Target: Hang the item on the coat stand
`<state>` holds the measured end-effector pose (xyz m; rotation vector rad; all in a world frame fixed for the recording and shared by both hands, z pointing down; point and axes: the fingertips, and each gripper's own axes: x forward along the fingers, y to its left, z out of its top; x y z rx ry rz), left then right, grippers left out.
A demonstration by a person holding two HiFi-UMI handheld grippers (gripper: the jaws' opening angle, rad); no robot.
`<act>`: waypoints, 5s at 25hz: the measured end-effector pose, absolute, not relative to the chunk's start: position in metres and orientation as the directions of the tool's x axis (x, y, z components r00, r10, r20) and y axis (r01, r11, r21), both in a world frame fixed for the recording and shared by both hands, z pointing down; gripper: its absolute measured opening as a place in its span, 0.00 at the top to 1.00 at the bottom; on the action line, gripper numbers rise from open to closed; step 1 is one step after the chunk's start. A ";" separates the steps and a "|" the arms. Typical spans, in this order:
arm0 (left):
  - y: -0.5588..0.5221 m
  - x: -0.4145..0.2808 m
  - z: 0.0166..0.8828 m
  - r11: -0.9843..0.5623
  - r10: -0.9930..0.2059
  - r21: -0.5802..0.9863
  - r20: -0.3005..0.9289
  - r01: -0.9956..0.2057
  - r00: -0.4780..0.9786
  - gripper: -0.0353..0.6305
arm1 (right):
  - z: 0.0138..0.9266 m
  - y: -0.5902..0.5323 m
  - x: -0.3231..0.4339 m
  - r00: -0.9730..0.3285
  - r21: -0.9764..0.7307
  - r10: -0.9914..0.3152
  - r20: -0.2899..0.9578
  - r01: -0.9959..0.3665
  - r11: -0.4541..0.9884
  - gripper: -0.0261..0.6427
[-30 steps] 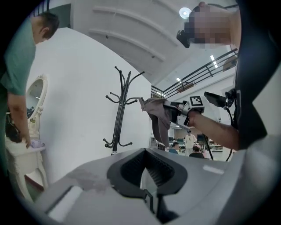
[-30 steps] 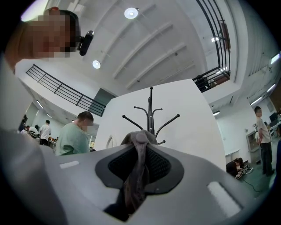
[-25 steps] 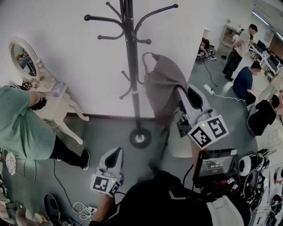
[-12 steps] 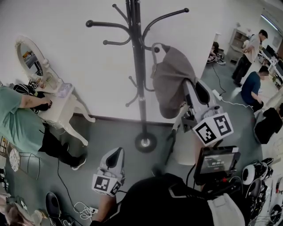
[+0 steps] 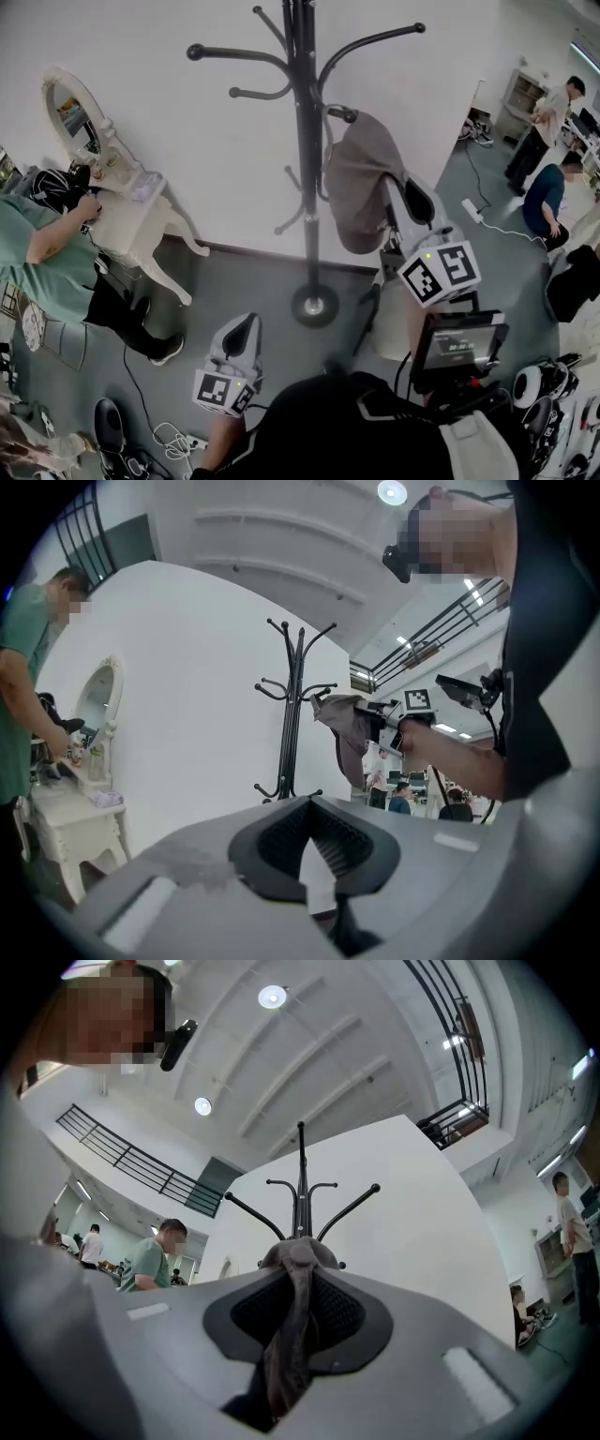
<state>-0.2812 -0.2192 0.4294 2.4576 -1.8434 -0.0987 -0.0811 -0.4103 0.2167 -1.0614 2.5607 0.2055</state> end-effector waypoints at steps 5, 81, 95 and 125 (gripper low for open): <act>-0.222 -0.286 0.430 -0.258 -0.966 0.088 -0.002 -0.962 0.259 0.92 | 0.232 -0.425 -0.095 -0.670 -0.020 -0.651 -0.356 -0.691 0.722 0.86; -0.161 -0.251 0.452 -0.315 -0.946 0.112 0.039 -0.942 0.321 0.91 | 0.315 -0.347 -0.108 -0.764 0.098 -0.610 -0.212 -0.638 0.764 0.88; -0.135 -0.240 0.468 -0.408 -0.907 0.141 0.047 -0.902 0.418 0.92 | 0.320 -0.291 -0.105 -0.757 0.069 -0.637 -0.142 -0.650 0.757 0.94; -0.162 -0.171 0.452 -0.377 -0.923 0.122 0.033 -0.918 0.383 0.91 | 0.338 -0.283 -0.051 -0.801 0.016 -0.594 -0.077 -0.597 0.802 0.95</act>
